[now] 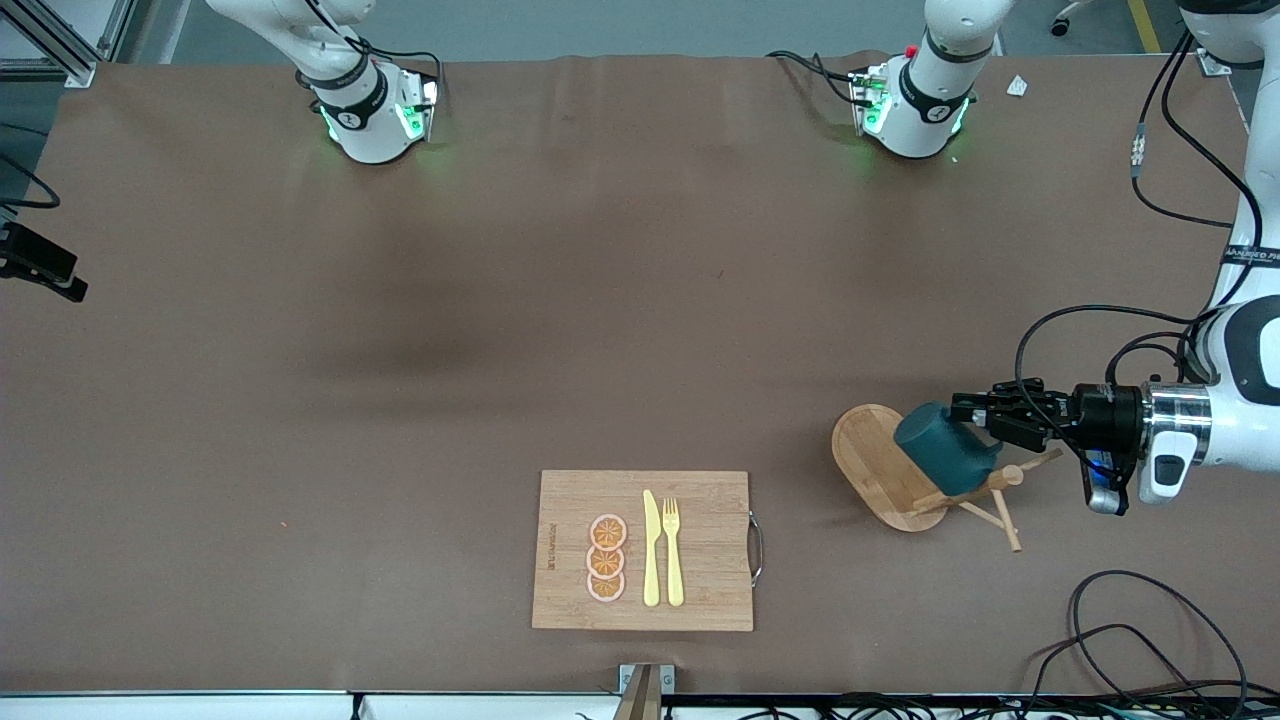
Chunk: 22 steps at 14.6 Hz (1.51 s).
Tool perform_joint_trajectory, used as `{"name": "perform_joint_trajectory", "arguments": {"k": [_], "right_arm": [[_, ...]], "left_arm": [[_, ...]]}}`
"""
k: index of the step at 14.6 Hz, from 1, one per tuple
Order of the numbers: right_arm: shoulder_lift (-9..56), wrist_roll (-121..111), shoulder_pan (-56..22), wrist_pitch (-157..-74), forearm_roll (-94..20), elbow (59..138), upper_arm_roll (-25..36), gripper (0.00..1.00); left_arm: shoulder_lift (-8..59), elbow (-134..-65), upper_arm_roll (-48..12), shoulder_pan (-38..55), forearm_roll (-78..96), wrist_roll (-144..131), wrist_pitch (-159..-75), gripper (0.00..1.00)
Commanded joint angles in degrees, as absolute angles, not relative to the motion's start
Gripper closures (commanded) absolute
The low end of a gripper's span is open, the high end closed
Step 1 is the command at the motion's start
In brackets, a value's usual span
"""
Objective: Pass cup and hang on rack
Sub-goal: 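Hang the teal mug handle onto a rack peg with the left gripper, then open the left gripper and pull it back from the mug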
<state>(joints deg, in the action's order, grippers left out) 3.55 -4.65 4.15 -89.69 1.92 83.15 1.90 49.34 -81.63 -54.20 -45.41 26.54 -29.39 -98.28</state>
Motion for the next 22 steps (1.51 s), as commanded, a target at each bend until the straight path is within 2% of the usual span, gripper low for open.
{"name": "perform_joint_trajectory", "arguments": {"k": [1,2,4,8,13,15,19,22], "right_arm": [[2.29,-5.45,4.57,-89.74,1.49,84.11,1.67,0.00],[2.29,-5.45,4.57,-89.74,1.49,84.11,1.67,0.00],[2.29,-5.36,4.57,-89.74,1.49,84.11,1.67,0.00],[2.29,-5.45,4.57,-89.74,1.49,84.11,1.67,0.00],[2.37,-5.45,4.66,-89.74,1.49,84.11,1.67,0.00],[2.29,-5.45,4.66,-89.74,1.49,84.11,1.67,0.00],[2.37,-5.45,4.66,-89.74,1.49,84.11,1.67,0.00],[2.29,-5.45,4.57,-89.74,1.49,84.11,1.67,0.00]], "left_arm": [[48.69,-81.74,-54.23,-45.70,28.12,-29.44,-97.56,0.30],[48.34,-81.74,-54.23,-45.70,28.12,-29.62,-97.56,0.17],[47.64,-81.48,-54.49,-45.97,28.04,-31.19,-97.56,0.00],[41.85,-81.21,-58.26,-50.26,26.46,-39.44,-96.25,0.00],[27.79,-79.29,-59.06,-51.42,21.99,-42.89,-90.10,0.00],[25.76,-77.27,-60.46,-51.33,16.64,-42.45,-86.94,0.00],[22.60,-75.85,-69.33,-51.42,-3.04,-33.17,-84.02,0.00],[22.15,-74.89,-70.58,-51.33,-4.57,-27.53,-84.02,0.00]]}}
